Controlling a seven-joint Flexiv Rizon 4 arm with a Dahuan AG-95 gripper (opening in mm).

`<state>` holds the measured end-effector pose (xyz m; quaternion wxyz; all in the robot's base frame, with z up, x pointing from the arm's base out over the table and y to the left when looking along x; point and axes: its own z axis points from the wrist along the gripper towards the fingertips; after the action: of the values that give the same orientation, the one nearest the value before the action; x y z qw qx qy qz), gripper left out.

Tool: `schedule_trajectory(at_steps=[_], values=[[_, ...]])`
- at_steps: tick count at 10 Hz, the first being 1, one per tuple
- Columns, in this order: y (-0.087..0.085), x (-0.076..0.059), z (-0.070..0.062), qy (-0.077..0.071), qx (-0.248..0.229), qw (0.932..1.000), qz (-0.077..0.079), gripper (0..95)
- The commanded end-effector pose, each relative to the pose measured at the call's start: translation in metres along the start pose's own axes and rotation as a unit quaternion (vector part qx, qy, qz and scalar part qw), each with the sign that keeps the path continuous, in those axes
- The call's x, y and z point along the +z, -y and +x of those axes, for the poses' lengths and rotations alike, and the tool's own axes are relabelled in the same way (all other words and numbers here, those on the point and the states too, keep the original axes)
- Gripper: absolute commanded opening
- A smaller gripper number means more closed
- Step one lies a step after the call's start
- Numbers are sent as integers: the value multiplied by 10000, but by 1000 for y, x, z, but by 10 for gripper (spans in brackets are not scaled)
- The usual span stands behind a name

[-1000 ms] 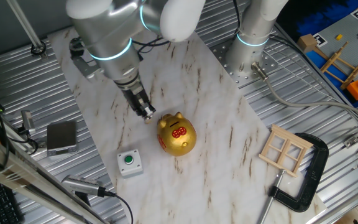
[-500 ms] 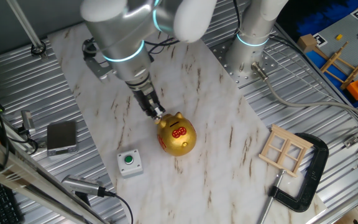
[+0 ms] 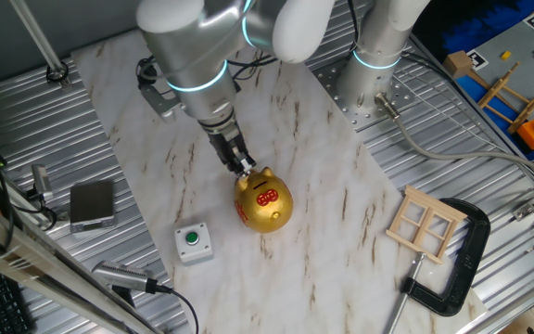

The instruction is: Drop coins into a piggy bank

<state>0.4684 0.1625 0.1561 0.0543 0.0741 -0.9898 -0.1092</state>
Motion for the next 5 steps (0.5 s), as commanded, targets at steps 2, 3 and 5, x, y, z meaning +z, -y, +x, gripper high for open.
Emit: schedule_trajectory(at_steps=[2,3,5], values=[[-4,10,8,23,85,10000,-1,0],[-5,12,9,24,102,9999,-1,0],[-9,16,13,33,156,9999,-22,0]])
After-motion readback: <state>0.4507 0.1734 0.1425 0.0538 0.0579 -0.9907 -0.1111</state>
